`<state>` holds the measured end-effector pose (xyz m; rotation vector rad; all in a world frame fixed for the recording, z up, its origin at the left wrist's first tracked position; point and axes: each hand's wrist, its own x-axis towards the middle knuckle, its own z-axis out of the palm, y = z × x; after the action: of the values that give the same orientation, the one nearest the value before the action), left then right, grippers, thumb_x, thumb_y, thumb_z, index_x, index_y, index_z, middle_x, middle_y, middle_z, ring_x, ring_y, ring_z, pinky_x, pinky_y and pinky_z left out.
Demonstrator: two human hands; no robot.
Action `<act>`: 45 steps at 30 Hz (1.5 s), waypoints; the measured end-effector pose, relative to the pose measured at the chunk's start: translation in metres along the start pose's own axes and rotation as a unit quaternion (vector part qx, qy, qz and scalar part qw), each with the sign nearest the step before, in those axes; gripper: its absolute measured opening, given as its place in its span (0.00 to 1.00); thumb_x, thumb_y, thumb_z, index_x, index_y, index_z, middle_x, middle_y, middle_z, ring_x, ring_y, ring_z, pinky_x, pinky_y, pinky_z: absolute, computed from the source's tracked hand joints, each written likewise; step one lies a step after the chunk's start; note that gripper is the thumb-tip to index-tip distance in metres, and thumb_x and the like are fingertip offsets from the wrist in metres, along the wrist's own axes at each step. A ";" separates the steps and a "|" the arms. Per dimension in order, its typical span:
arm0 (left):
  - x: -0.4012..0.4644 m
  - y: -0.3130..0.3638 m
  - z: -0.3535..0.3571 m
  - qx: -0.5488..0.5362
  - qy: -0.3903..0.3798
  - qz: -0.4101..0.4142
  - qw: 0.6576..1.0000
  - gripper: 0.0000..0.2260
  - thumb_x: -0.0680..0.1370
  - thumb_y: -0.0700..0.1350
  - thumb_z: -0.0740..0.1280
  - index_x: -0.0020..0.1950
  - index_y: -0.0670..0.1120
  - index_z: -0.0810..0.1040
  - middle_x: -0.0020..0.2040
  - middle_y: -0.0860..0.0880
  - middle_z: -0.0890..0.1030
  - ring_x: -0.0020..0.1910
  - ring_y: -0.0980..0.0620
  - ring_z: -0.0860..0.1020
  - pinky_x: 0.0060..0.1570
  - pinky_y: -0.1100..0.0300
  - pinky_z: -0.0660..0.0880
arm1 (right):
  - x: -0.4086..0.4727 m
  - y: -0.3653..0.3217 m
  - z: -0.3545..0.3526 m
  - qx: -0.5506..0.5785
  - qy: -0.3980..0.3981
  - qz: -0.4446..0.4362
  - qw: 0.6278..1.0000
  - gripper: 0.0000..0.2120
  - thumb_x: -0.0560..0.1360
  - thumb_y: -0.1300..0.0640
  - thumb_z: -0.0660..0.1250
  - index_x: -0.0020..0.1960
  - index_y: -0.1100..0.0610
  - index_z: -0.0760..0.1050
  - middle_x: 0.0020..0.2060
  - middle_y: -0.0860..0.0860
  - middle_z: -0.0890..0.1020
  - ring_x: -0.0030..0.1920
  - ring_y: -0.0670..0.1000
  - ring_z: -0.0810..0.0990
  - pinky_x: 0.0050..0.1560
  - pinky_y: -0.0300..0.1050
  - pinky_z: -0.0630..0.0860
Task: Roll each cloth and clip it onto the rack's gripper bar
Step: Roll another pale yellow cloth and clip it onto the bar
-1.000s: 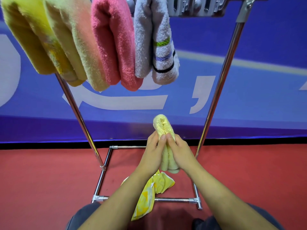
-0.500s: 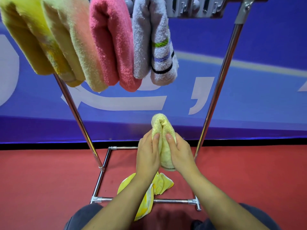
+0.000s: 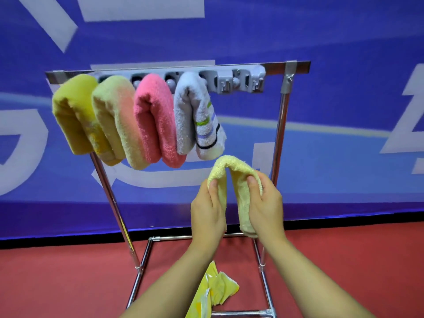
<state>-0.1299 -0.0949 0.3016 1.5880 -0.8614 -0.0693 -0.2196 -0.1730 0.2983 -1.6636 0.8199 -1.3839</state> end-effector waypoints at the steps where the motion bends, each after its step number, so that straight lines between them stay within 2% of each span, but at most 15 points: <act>1: 0.003 0.013 0.001 -0.001 0.008 0.010 1.000 0.17 0.86 0.54 0.52 0.57 0.49 0.79 0.45 0.54 0.82 0.44 0.54 0.78 0.44 0.57 0.70 | 0.005 -0.011 -0.002 0.000 0.012 -0.015 1.000 0.10 0.84 0.52 0.61 0.61 0.49 0.80 0.51 0.43 0.85 0.53 0.42 0.82 0.56 0.47 0.78; 4: 0.017 0.051 0.004 -0.018 0.035 0.034 0.999 0.16 0.87 0.52 0.52 0.56 0.47 0.78 0.45 0.52 0.81 0.46 0.47 0.78 0.45 0.53 0.70 | 0.024 -0.044 -0.006 -0.001 0.042 -0.058 0.997 0.11 0.84 0.54 0.61 0.60 0.51 0.80 0.50 0.43 0.85 0.51 0.39 0.81 0.53 0.40 0.77; 8: 0.041 0.094 0.005 -0.045 0.085 0.066 0.993 0.17 0.87 0.51 0.53 0.54 0.45 0.78 0.43 0.50 0.79 0.45 0.46 0.76 0.42 0.57 0.64 | 0.050 -0.084 -0.008 0.007 0.070 -0.103 0.992 0.11 0.84 0.55 0.61 0.60 0.53 0.80 0.48 0.42 0.84 0.46 0.32 0.78 0.49 0.34 0.74; 10: 0.051 0.113 0.004 -0.053 0.102 0.078 0.990 0.17 0.87 0.50 0.53 0.54 0.44 0.78 0.43 0.49 0.79 0.45 0.46 0.76 0.42 0.58 0.62 | 0.062 -0.100 -0.006 0.007 0.078 -0.121 0.990 0.11 0.84 0.54 0.60 0.61 0.53 0.80 0.45 0.38 0.82 0.45 0.32 0.78 0.48 0.34 0.73; 15: 0.075 0.143 0.001 -0.041 0.131 0.071 0.988 0.20 0.87 0.52 0.51 0.59 0.44 0.78 0.53 0.44 0.83 0.54 0.41 0.78 0.45 0.56 0.63 | 0.086 -0.130 -0.001 0.007 0.085 -0.153 0.984 0.12 0.84 0.53 0.59 0.61 0.52 0.79 0.48 0.42 0.83 0.48 0.44 0.80 0.47 0.42 0.75; 20: 0.101 0.152 0.000 -0.035 0.129 0.024 0.991 0.20 0.87 0.55 0.48 0.59 0.45 0.76 0.51 0.43 0.82 0.51 0.40 0.79 0.46 0.50 0.71 | 0.107 -0.140 0.006 -0.033 0.087 -0.160 0.983 0.13 0.85 0.50 0.57 0.59 0.52 0.79 0.43 0.46 0.83 0.43 0.50 0.79 0.41 0.50 0.75; 27: 0.123 0.145 0.005 -0.018 0.128 0.025 0.991 0.19 0.87 0.54 0.48 0.58 0.46 0.75 0.47 0.49 0.79 0.50 0.44 0.77 0.50 0.50 0.71 | 0.131 -0.134 0.012 -0.085 0.061 -0.145 0.984 0.13 0.85 0.49 0.55 0.55 0.51 0.77 0.40 0.49 0.81 0.41 0.52 0.78 0.36 0.47 0.69; 29: 0.124 0.136 0.006 -0.008 0.119 0.023 0.993 0.19 0.87 0.53 0.48 0.58 0.45 0.75 0.47 0.50 0.78 0.49 0.45 0.74 0.48 0.54 0.66 | 0.131 -0.124 0.014 -0.087 0.046 -0.128 0.987 0.12 0.85 0.49 0.55 0.53 0.51 0.76 0.39 0.49 0.80 0.41 0.52 0.78 0.35 0.48 0.68; 31: 0.124 0.128 0.007 0.006 0.112 0.024 0.993 0.19 0.87 0.51 0.48 0.59 0.43 0.75 0.48 0.49 0.76 0.47 0.49 0.69 0.46 0.58 0.61 | 0.131 -0.112 0.017 -0.081 0.029 -0.115 0.990 0.12 0.85 0.49 0.55 0.54 0.51 0.77 0.40 0.48 0.81 0.43 0.52 0.78 0.37 0.49 0.71; 34: 0.123 0.115 0.005 0.016 0.112 0.060 0.992 0.17 0.87 0.51 0.49 0.54 0.43 0.75 0.45 0.50 0.75 0.46 0.53 0.69 0.47 0.59 0.62 | 0.130 -0.095 0.019 -0.063 0.007 -0.116 0.991 0.12 0.85 0.51 0.56 0.56 0.51 0.77 0.42 0.47 0.82 0.45 0.52 0.79 0.42 0.50 0.74; 36: 0.126 0.106 0.008 -0.024 0.072 0.086 0.993 0.16 0.87 0.51 0.50 0.54 0.45 0.75 0.46 0.52 0.77 0.47 0.55 0.71 0.49 0.62 0.63 | 0.128 -0.086 0.019 -0.048 -0.008 -0.117 0.992 0.11 0.85 0.52 0.57 0.58 0.52 0.77 0.43 0.45 0.82 0.46 0.49 0.79 0.44 0.46 0.74; 37: 0.128 0.099 0.011 -0.060 0.033 0.093 0.993 0.16 0.87 0.51 0.51 0.58 0.46 0.75 0.50 0.52 0.78 0.50 0.56 0.74 0.53 0.62 0.66 | 0.126 -0.083 0.019 -0.041 -0.017 -0.112 0.993 0.11 0.85 0.53 0.57 0.59 0.52 0.77 0.45 0.45 0.82 0.47 0.48 0.80 0.45 0.44 0.74; 39: 0.133 0.084 0.019 -0.133 -0.039 0.096 0.986 0.19 0.85 0.56 0.52 0.65 0.46 0.75 0.60 0.49 0.80 0.61 0.50 0.77 0.64 0.52 0.72 | 0.121 -0.078 0.020 -0.029 -0.043 -0.096 0.994 0.12 0.84 0.55 0.57 0.62 0.50 0.77 0.49 0.45 0.84 0.50 0.46 0.81 0.48 0.41 0.75; 41: 0.136 0.066 0.028 -0.168 -0.092 0.092 0.977 0.24 0.83 0.62 0.54 0.71 0.49 0.73 0.66 0.46 0.79 0.68 0.46 0.76 0.70 0.41 0.71 | 0.116 -0.073 0.021 -0.033 -0.071 -0.084 0.993 0.13 0.84 0.54 0.58 0.64 0.48 0.76 0.53 0.45 0.84 0.54 0.46 0.81 0.53 0.43 0.77; 45: 0.127 0.050 0.032 -0.161 -0.146 0.067 0.974 0.32 0.81 0.69 0.52 0.79 0.52 0.66 0.75 0.51 0.73 0.76 0.52 0.70 0.76 0.43 0.64 | 0.106 -0.064 0.023 -0.056 -0.133 -0.071 0.987 0.15 0.84 0.47 0.57 0.68 0.48 0.74 0.57 0.46 0.84 0.57 0.47 0.81 0.57 0.49 0.79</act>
<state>-0.0785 -0.1901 0.3913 1.2277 -1.1222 -0.3375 -0.1773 -0.2314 0.4020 -1.9757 0.6443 -1.1927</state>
